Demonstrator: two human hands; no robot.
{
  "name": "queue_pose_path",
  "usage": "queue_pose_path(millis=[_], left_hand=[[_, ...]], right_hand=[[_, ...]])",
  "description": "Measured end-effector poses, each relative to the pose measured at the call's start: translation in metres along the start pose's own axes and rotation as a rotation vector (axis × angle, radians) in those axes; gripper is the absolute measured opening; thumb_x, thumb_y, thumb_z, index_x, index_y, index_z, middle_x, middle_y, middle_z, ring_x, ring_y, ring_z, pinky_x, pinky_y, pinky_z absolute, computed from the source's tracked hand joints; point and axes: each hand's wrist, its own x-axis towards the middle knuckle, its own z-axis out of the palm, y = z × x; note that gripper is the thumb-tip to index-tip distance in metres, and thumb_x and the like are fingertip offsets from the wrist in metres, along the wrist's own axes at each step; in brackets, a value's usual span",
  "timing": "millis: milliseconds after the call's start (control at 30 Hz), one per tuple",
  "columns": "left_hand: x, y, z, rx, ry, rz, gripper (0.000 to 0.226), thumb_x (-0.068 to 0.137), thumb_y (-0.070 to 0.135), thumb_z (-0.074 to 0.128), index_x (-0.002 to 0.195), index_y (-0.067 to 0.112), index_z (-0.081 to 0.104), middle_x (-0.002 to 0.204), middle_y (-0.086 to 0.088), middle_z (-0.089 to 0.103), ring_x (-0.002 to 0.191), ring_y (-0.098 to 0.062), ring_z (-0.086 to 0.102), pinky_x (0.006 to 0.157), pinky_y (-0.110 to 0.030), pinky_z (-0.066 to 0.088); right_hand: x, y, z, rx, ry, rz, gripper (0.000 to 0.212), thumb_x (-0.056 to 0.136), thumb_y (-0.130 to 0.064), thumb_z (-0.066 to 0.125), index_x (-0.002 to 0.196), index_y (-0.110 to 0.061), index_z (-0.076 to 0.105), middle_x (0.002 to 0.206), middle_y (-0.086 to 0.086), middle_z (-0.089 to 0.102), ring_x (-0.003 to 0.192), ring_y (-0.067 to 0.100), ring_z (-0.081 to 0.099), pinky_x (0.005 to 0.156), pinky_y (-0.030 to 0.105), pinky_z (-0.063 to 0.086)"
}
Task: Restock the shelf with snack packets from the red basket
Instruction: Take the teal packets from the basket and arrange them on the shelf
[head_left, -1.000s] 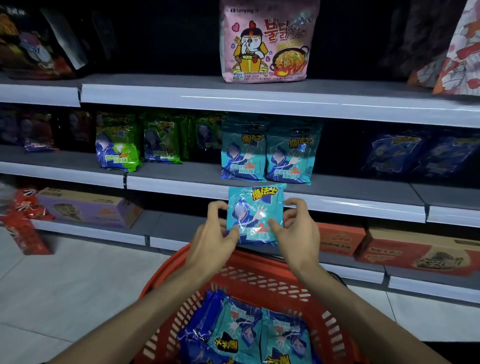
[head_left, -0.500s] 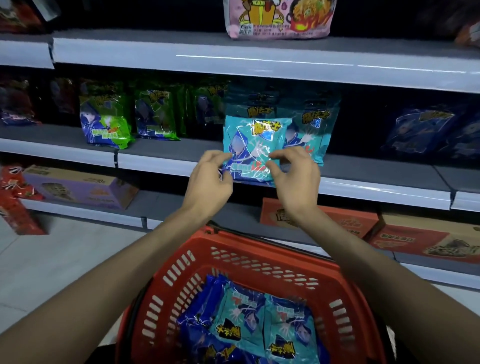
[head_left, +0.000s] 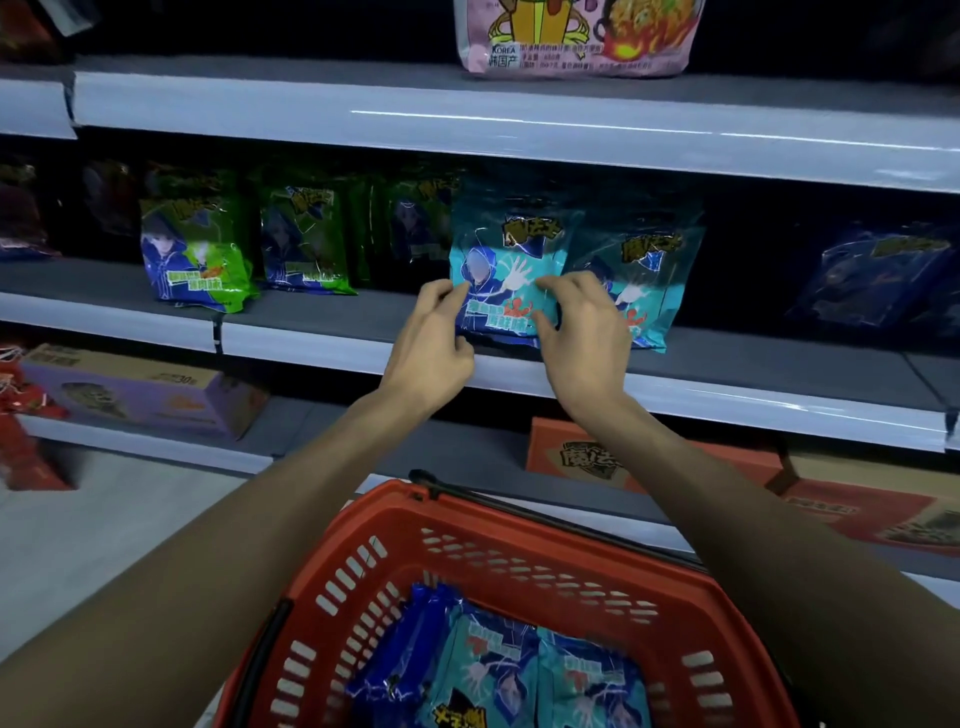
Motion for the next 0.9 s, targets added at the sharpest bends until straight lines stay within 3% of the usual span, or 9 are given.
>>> queue_pose_path(millis=[133,267,367,467,600,733,900], left_hand=[[0.003,-0.005,0.008,0.104,-0.031,-0.043,0.067,0.096,0.011,0.052,0.16,0.022,0.032,0.153,0.007,0.032,0.112,-0.025,0.058,0.085,-0.045,0.055],[0.007,-0.012,0.012,0.173,-0.043,-0.028,0.07,0.096,0.016,0.054,0.161,0.026,0.029,0.152,0.008,0.033,0.111,-0.025,0.057,0.073,-0.036,0.045],[0.007,-0.011,0.01,0.224,-0.046,-0.022,0.069,0.096,0.02,0.055,0.16,0.026,0.03,0.151,0.004,0.036,0.111,-0.028,0.058,0.079,-0.038,0.048],[0.002,-0.009,0.008,0.272,0.033,-0.008,0.061,0.096,0.024,0.057,0.155,0.023,0.041,0.148,-0.004,0.039,0.114,-0.033,0.057,0.098,-0.045,0.048],[0.002,-0.007,0.005,0.415,0.169,0.198,0.061,0.091,0.022,0.061,0.15,0.028,0.046,0.156,-0.011,0.038,0.131,-0.034,0.049,0.102,-0.047,0.042],[0.012,-0.002,0.005,0.567,0.147,0.348,0.063,0.087,0.019,0.061,0.149,0.027,0.05,0.162,-0.013,0.037,0.142,-0.034,0.042,0.102,-0.047,0.04],[0.017,0.004,0.006,0.643,0.069,0.302,0.062,0.087,0.023,0.061,0.148,0.027,0.052,0.165,-0.01,0.033,0.145,-0.034,0.038,0.102,-0.047,0.04]], right_hand=[[0.0,0.008,0.012,-0.046,-0.033,0.036,0.033,0.091,-0.009,0.073,0.123,-0.017,0.068,0.118,0.005,0.064,0.089,0.034,0.067,0.064,0.037,0.049],[-0.006,0.012,0.021,-0.034,-0.075,0.061,0.037,0.092,-0.001,0.066,0.125,-0.017,0.066,0.118,0.008,0.063,0.081,0.037,0.066,0.064,0.044,0.054],[-0.007,0.01,0.019,-0.033,-0.081,0.058,0.034,0.094,-0.006,0.068,0.126,-0.017,0.066,0.12,0.008,0.06,0.089,0.035,0.065,0.067,0.045,0.056],[-0.009,0.008,0.011,-0.074,-0.03,-0.014,0.033,0.092,-0.011,0.072,0.125,-0.016,0.067,0.123,0.013,0.055,0.11,0.033,0.057,0.063,0.041,0.054],[-0.01,0.012,0.009,-0.2,-0.015,-0.183,0.04,0.09,-0.004,0.071,0.128,-0.013,0.066,0.134,0.02,0.053,0.117,0.038,0.052,0.058,0.041,0.051],[-0.008,0.018,0.016,-0.372,-0.033,-0.289,0.042,0.083,-0.003,0.076,0.123,-0.016,0.069,0.142,0.021,0.053,0.125,0.04,0.049,0.073,0.046,0.048],[-0.004,0.02,0.02,-0.45,-0.07,-0.319,0.046,0.079,-0.003,0.078,0.122,-0.017,0.068,0.146,0.018,0.052,0.132,0.04,0.048,0.085,0.046,0.044]])
